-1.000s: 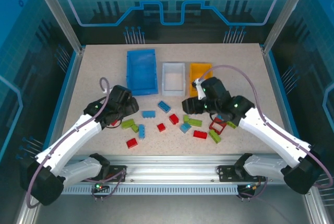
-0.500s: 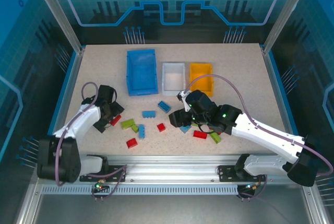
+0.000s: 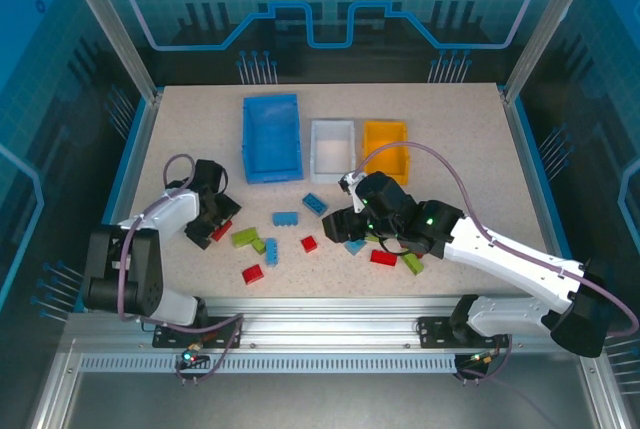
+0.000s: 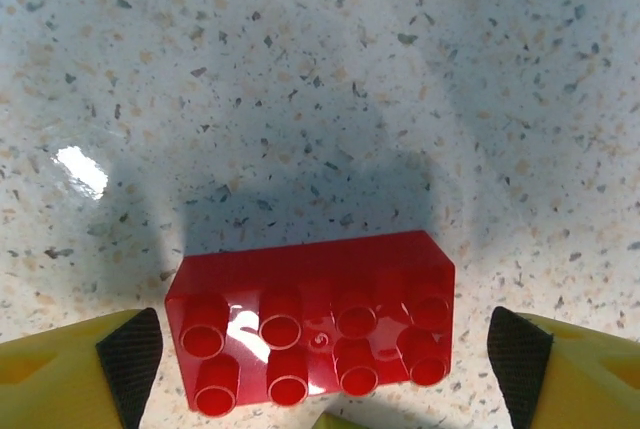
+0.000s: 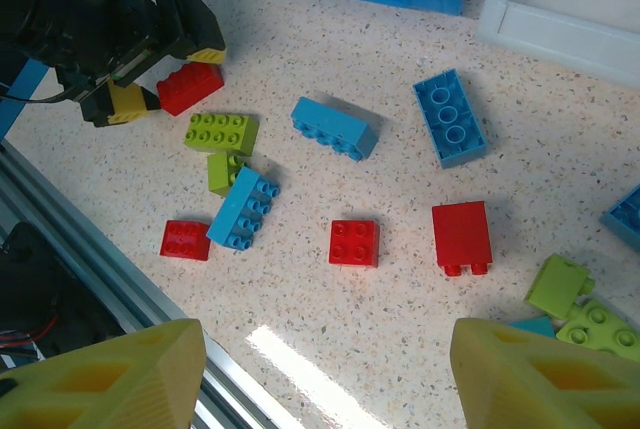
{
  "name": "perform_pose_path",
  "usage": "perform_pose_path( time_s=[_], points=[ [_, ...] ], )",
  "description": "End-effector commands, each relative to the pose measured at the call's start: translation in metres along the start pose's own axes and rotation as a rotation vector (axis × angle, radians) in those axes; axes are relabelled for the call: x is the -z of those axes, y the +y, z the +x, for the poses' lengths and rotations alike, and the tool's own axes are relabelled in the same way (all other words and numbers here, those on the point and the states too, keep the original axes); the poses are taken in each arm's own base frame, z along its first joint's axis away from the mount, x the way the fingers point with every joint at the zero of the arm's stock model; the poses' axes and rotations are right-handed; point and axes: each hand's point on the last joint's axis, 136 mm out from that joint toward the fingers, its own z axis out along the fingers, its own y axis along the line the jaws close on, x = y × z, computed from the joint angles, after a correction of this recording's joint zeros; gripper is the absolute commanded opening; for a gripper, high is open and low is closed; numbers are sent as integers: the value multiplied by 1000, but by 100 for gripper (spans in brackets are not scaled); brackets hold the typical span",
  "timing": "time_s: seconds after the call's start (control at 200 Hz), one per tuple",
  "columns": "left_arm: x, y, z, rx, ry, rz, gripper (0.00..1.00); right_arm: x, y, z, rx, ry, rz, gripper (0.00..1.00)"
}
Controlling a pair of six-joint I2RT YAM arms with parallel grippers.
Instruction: Sort the legos into containers by color
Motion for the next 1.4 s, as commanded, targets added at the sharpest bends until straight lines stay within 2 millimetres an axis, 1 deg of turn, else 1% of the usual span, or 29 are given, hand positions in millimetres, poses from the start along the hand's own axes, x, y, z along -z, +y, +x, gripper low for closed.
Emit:
perform_pose_path(
  time_s=[0.0,0.11,0.22,0.29,0.315,0.365,0.41,0.47,0.545,0.68,0.775,0.845,0.865,0.91,1.0,1.115,1.225,1.301,1.396],
  points=[
    [-3,-2,-8,10,-10,0,84,2,8,-9,6,-23,-9,68],
    [-7,-5,-10,2,-13,6,76,0,9,-8,3,-20,-12,68],
    [-7,-6,-11,-6,-20,20,63,-2,7,-7,1,-15,-8,68],
    [-4,-7,-11,-13,-28,34,57,-2,6,-7,1,-18,-2,67],
    [-1,-7,-11,-14,-34,44,54,-1,6,-7,2,-21,0,67],
    [5,-9,-11,-25,-47,61,53,0,4,-8,0,-30,9,67],
    [16,-14,-11,-54,-68,88,50,2,2,-10,-1,-41,13,67],
    [31,-21,-8,-102,-102,103,50,5,-1,-13,-8,-64,20,67],
    [55,-36,-1,-174,-148,142,50,8,-8,-18,-28,-93,35,67],
    [104,-80,11,-323,-248,238,50,16,-26,-32,-87,-156,56,67],
    [127,-115,14,-430,-301,267,49,20,-39,-44,-137,-192,60,68],
    [135,-140,11,-508,-329,263,50,24,-46,-53,-164,-216,62,68],
    [132,-145,10,-526,-324,252,50,25,-48,-56,-171,-223,64,68],
    [133,-160,7,-564,-334,248,50,27,-52,-62,-183,-234,65,68],
    [126,-186,2,-633,-344,229,49,31,-57,-70,-198,-249,69,68],
    [110,-211,-5,-696,-363,184,49,33,-59,-75,-201,-251,65,68],
    [90,-224,-9,-718,-344,145,49,30,-54,-79,-192,-244,43,68],
    [80,-231,-10,-726,-333,142,49,27,-50,-81,-188,-241,21,68],
    [67,-233,-12,-726,-316,128,49,23,-45,-82,-185,-236,-2,68]
  ],
)
